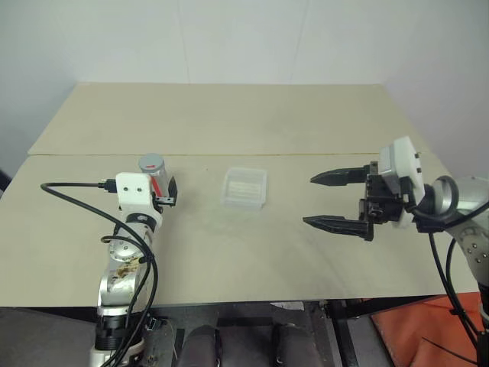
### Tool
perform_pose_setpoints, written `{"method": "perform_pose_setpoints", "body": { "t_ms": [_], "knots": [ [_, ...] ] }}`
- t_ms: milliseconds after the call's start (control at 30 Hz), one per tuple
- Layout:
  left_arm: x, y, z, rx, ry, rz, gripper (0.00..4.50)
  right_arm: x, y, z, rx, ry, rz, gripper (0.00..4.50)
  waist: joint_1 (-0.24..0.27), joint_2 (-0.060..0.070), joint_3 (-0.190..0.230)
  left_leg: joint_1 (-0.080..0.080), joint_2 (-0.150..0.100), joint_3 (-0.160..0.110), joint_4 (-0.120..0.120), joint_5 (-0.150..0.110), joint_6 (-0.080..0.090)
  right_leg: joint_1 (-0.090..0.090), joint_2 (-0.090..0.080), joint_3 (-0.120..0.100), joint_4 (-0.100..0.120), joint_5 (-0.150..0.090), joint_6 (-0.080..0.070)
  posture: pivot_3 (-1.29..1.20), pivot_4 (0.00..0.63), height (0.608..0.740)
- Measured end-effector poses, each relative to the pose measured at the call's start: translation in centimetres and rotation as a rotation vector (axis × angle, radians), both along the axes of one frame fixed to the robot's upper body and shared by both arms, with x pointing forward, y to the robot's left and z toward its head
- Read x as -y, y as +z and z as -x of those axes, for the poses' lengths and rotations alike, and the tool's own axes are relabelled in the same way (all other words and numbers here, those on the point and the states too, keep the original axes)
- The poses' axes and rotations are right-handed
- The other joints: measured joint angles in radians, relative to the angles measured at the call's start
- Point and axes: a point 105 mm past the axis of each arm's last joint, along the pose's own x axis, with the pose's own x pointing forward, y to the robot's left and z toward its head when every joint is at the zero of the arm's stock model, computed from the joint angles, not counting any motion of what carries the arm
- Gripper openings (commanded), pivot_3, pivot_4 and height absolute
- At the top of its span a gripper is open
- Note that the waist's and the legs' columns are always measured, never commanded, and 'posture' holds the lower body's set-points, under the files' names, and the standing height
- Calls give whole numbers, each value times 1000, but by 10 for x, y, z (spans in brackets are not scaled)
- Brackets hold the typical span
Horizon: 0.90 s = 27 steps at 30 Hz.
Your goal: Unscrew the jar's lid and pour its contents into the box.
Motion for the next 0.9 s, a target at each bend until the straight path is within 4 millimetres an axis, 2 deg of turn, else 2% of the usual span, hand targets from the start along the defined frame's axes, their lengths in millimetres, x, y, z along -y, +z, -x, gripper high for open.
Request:
{"method": "perform_pose_setpoints", "body": {
  "t_ms": [133, 333, 533, 867, 900],
  "knots": [
    [1, -4, -3, -16, -1, 4, 4485, -1, 1, 2, 9, 1, 2, 4500, 0, 0, 0, 0, 0, 0, 0, 0, 0, 0, 0, 0, 0, 0, 0, 0, 150, 740],
    [5, 2, -17, 7, -1, 4, 4485, 1, 3, 3, 22, -11, 0, 4500, 2, 0, 0, 0, 0, 0, 0, 0, 0, 0, 0, 0, 0, 0, 0, 0, 150, 740],
    [5, -4, -27, -9, 9, 1, 4485, 1, 0, 4, 17, -11, 8, 4500, 0, 0, 0, 0, 0, 0, 0, 0, 0, 0, 0, 0, 0, 0, 0, 0, 150, 740],
    [3, 0, -41, -4, 33, 25, 4485, 0, 0, 5, 20, -6, 11, 4500, 0, 0, 0, -1, 0, 0, 0, 0, 0, 0, 0, 0, 0, 0, 0, 0, 150, 740],
    [2, -1, -41, -7, 35, 27, 4295, 0, 0, 5, 20, -6, 11, 4500, 0, 0, 0, -1, 0, 0, 0, 0, 0, 0, 0, 0, 0, 0, 0, 0, 150, 740]
  ]
}}
